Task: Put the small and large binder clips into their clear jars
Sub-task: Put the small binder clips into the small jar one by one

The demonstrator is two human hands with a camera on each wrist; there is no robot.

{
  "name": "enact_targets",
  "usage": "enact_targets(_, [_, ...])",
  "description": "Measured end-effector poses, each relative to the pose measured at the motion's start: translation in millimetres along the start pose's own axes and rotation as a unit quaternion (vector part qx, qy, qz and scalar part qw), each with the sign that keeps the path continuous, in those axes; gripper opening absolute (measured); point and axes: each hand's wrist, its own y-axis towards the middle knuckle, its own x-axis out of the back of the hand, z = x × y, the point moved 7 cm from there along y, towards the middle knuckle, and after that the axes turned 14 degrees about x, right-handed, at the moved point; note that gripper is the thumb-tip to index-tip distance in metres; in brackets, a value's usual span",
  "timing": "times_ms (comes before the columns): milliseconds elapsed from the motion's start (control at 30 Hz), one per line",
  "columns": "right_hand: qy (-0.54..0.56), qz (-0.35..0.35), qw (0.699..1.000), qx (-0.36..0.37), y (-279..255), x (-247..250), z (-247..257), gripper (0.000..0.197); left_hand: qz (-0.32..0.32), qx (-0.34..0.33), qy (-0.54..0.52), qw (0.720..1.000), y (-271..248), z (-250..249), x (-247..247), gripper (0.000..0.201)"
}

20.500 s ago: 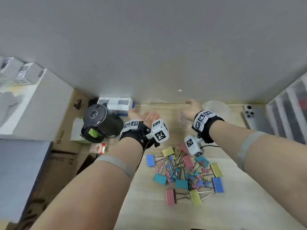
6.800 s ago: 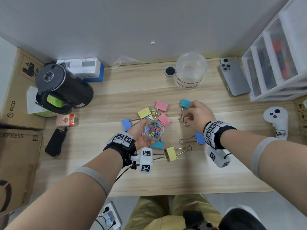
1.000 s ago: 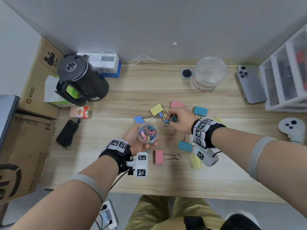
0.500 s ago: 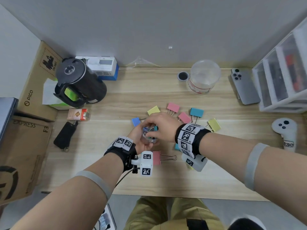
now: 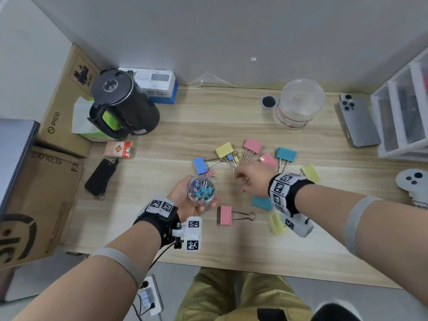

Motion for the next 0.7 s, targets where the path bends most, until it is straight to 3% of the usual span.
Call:
enact_targets(167, [-0.039,0.004,0.999,-0.002,4.1,-25.4,0.5,0.019,-0.021,0.004,-0.009,1.0,0.5,12.4,18.9,0.047])
enact_targets(333, [0.009,-0.054,0.998,0.016,19.0,-20.5,17.6,0.026,-0.033,-0.003,-0.026,0.999,-1.3,17.4,31.0,0.045])
enact_targets(433, [0.07,-0.029,0.996,0.041,32.3,-27.8,38.5,0.033,-0.021,-0.009,-0.037,0.999,-1.9,17.7,35.8,0.046])
enact_targets(500, [0.078,-0.01,0.995,0.06,40.1,-36.2,52.6,0.026,-0.011,-0.014,-0.04,0.999,-2.7,17.4,37.3,0.048])
enact_targets(600, [0.053,0.024,0.996,0.074,47.0,-50.8,64.9,0.018,0.017,-0.01,-0.048,0.999,-4.7,18.4,35.5,0.048])
enact_targets(700, [0.027,0.025,0.996,0.076,48.7,-58.6,65.2,0.022,0.032,-0.006,-0.058,0.998,-5.2,18.8,36.4,0.05])
